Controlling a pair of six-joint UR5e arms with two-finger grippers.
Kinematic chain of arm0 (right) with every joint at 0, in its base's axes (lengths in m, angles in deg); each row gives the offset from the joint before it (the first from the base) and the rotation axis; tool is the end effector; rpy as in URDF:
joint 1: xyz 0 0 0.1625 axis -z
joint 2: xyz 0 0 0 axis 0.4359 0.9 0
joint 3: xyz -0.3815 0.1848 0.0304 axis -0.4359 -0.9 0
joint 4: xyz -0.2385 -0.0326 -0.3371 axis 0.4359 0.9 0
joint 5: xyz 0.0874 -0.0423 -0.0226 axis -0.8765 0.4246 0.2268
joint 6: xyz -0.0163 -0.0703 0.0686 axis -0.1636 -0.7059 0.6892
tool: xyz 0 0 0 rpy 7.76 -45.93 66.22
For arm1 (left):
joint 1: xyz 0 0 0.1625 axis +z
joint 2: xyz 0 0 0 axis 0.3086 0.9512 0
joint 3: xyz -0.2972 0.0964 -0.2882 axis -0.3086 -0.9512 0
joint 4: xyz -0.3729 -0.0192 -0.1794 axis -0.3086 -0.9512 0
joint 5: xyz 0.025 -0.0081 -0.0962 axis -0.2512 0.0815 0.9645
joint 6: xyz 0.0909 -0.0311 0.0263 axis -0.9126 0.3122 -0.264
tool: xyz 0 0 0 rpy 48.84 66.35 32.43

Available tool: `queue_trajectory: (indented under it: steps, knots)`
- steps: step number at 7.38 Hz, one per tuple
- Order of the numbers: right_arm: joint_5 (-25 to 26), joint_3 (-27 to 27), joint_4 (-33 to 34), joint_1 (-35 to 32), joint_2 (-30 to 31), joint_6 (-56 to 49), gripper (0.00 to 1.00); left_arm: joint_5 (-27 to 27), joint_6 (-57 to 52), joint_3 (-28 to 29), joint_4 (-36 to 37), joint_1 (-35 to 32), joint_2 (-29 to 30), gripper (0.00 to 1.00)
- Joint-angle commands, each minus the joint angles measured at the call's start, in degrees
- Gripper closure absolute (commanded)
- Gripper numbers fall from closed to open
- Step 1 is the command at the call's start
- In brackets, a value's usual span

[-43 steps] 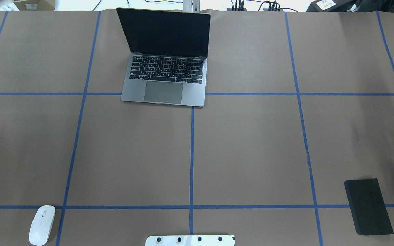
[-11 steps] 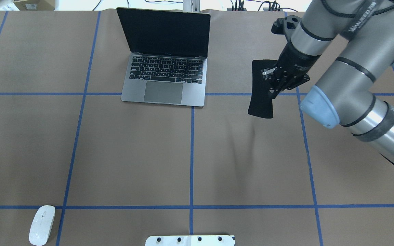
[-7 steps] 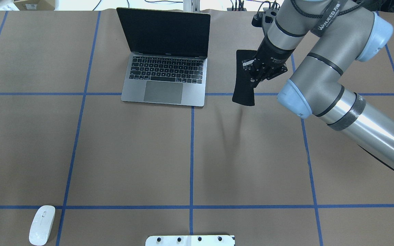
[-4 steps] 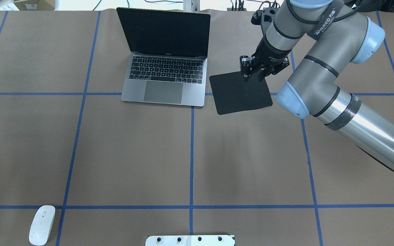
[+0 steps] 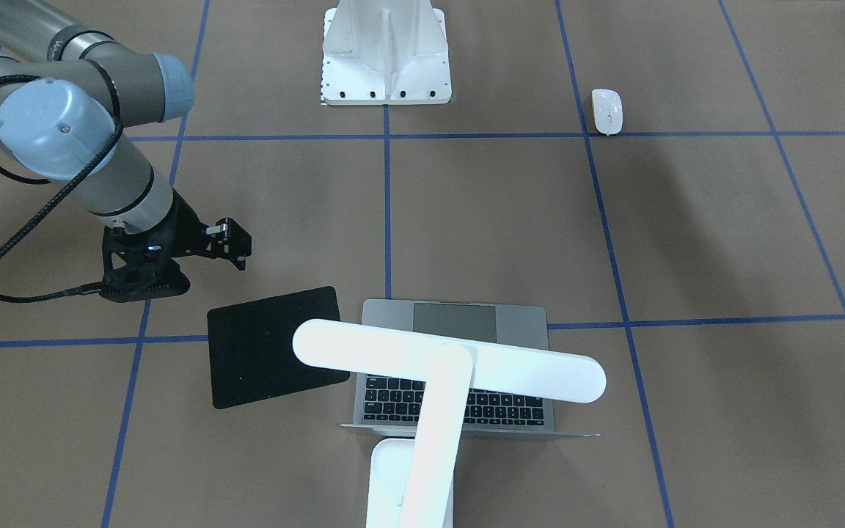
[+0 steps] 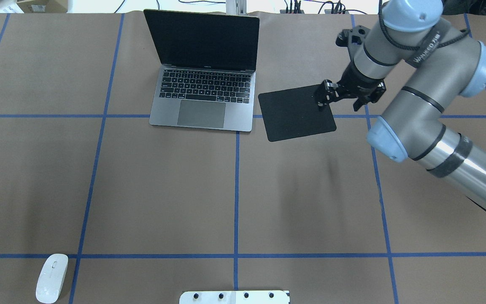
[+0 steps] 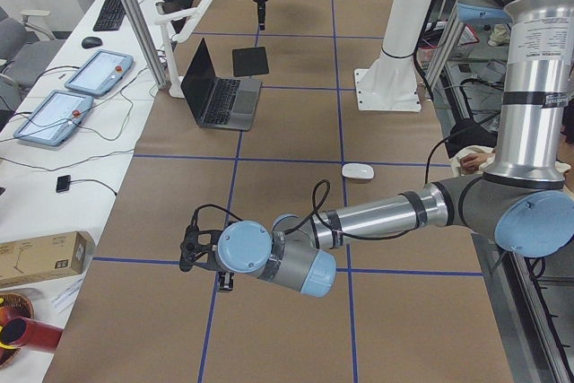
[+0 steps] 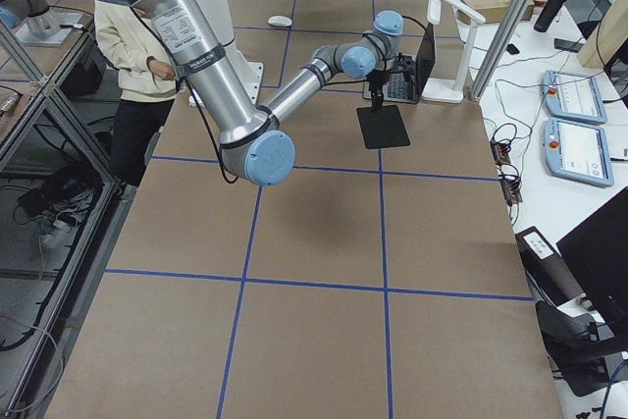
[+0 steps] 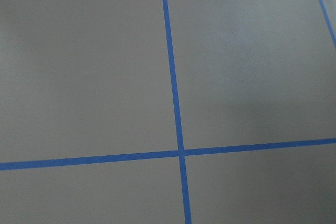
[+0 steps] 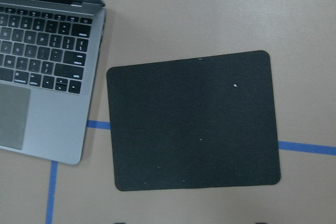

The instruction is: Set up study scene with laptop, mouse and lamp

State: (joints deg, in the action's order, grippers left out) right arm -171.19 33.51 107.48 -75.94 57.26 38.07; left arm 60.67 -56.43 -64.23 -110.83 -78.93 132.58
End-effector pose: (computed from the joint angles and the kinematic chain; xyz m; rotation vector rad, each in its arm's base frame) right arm -0.3603 -0.5470 0.3148 0.0031 -0.8553 -0.0493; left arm -0.1066 -0.4869 0.6669 0.2745 1.0526 -0.1495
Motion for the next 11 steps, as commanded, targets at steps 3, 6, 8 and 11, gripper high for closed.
queue_trajectory:
  steps: [3, 6, 8, 11]
  knots:
    - [0.29, 1.04, 0.5, -2.1, 10.25, -6.02, 0.0, -1.61, 26.47, -19.75, 0.5, 13.99, -10.06, 0.0]
    - [-0.15, 2.44, 0.59, -7.98, 19.48, -22.88, 0.0, -7.73, 46.94, -32.69, 1.98, 28.64, -14.13, 0.0]
    - [-0.15, 3.94, 0.85, -10.53, 23.7, -28.34, 0.0, -11.16, 52.36, -34.83, 1.99, 35.27, -14.31, 0.0]
    - [1.34, 6.22, 13.87, -18.08, 25.75, -49.4, 0.0, -20.75, 57.46, -35.1, 1.99, 51.42, -13.7, 0.0]
